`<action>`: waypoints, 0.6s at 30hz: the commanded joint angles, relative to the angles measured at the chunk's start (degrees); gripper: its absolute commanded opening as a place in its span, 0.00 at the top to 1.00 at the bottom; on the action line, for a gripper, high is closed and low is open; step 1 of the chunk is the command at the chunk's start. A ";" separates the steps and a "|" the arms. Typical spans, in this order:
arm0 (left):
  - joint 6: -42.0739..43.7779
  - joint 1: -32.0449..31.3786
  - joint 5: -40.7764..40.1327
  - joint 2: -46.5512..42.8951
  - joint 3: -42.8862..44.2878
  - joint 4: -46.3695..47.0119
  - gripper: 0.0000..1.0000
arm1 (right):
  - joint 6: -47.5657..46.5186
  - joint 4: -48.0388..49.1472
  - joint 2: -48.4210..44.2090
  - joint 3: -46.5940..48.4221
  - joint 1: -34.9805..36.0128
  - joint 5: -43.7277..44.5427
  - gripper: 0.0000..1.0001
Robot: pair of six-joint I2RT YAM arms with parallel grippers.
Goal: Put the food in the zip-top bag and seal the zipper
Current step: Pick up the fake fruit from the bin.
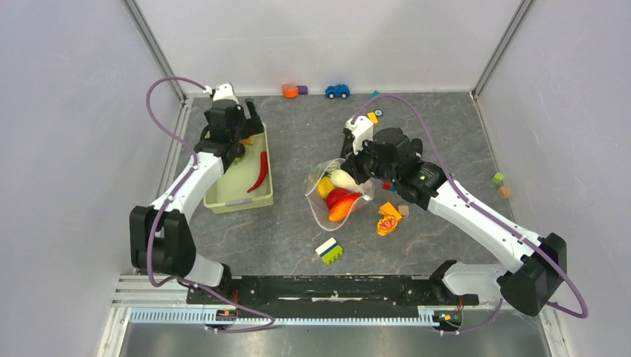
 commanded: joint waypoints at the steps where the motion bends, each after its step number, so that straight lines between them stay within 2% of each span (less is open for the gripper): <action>1: -0.10 1.33 3.94 0.22 -5.08 4.44 0.00 | -1.02 3.10 -0.89 0.52 0.25 0.32 1.00; 6: 2.21 2.39 -0.84 -2.56 -12.67 11.71 0.00 | -0.72 3.13 -0.77 0.46 0.25 0.06 1.00; 9: 2.27 3.95 -3.56 -1.94 -14.16 13.11 0.00 | -0.62 3.13 -0.92 0.39 0.24 0.20 1.00; 18: -1.74 10.07 4.34 6.09 -13.55 14.68 0.00 | -0.25 3.15 -0.20 0.66 0.21 -0.56 1.00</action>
